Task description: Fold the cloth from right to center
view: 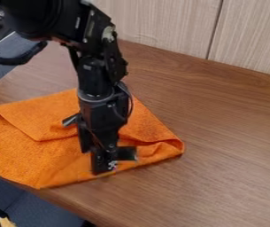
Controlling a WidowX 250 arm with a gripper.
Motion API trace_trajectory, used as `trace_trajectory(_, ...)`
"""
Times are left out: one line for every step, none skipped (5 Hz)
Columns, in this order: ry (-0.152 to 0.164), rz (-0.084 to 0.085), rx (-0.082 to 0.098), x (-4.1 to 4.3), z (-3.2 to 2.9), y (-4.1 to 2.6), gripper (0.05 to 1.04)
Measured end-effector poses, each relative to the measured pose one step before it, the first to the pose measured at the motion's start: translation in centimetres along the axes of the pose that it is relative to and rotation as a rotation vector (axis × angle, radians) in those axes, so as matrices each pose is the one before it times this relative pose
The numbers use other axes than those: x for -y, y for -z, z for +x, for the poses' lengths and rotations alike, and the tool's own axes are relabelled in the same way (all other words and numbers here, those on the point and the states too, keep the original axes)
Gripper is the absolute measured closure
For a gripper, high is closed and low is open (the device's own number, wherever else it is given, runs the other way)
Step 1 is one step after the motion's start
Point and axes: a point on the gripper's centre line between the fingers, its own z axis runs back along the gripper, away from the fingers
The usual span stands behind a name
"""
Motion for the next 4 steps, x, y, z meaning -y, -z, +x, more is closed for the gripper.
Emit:
trace_trajectory(0.0006, 0.0018, 0.0044, 0.008, 0.018, 0.028, 0.683)
trace_trajectory(-0.0092, -0.0088, 0.0050, 0.009, -0.017, -0.004, 0.898)
trace_trajectory(0.0012, -0.0144, 0.0019, 0.109, -0.136, 0.021, 1.006)
trace_trajectory(0.0176, -0.0191, 0.0007, 0.860, -0.192, -0.275, 1.019)
